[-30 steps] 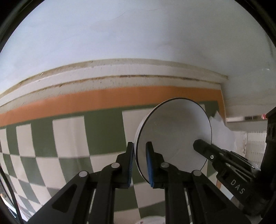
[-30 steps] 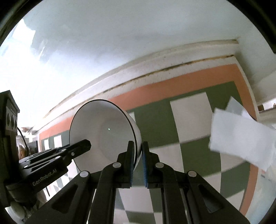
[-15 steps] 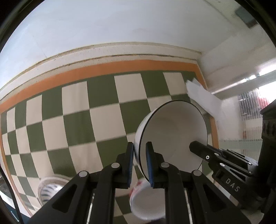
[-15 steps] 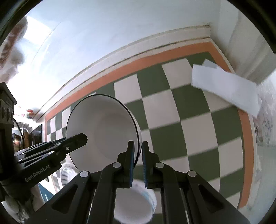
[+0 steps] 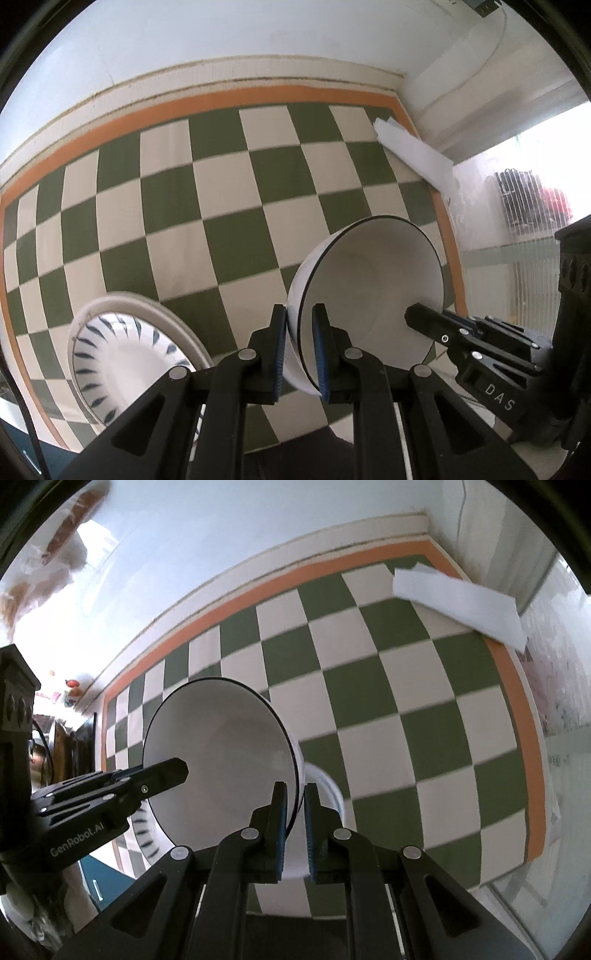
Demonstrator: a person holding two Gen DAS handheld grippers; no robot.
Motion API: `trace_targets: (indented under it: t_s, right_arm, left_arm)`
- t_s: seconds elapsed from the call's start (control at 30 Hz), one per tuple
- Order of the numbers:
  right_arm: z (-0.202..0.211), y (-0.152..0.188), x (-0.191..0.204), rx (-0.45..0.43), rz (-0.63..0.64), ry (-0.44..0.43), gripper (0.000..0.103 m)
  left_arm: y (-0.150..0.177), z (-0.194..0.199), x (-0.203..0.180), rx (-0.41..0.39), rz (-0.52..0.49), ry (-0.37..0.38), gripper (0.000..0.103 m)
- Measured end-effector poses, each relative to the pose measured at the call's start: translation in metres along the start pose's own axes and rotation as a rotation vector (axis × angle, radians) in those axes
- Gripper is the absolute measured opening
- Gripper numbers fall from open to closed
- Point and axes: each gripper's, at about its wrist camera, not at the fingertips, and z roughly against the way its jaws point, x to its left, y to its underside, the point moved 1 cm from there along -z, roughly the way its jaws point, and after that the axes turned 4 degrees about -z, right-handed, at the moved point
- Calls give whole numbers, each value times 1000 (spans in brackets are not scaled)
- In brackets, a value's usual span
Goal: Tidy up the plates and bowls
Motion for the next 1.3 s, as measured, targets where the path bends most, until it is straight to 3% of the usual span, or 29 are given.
trace_targets:
  t_s: [0.47,0.83,1.3]
  right_arm:
    - [-37,32,-18,88,-28,23,11]
    - [-54,26,-28,135,-57,28,11]
    - [-52,21,-19,165,-31,66,14]
  left_arm:
    - [19,-38,1,104,-14,-22,12]
    - [21,-58,-1,151,-19,-40,12]
    - [22,-52,1,166,-26,-74,13]
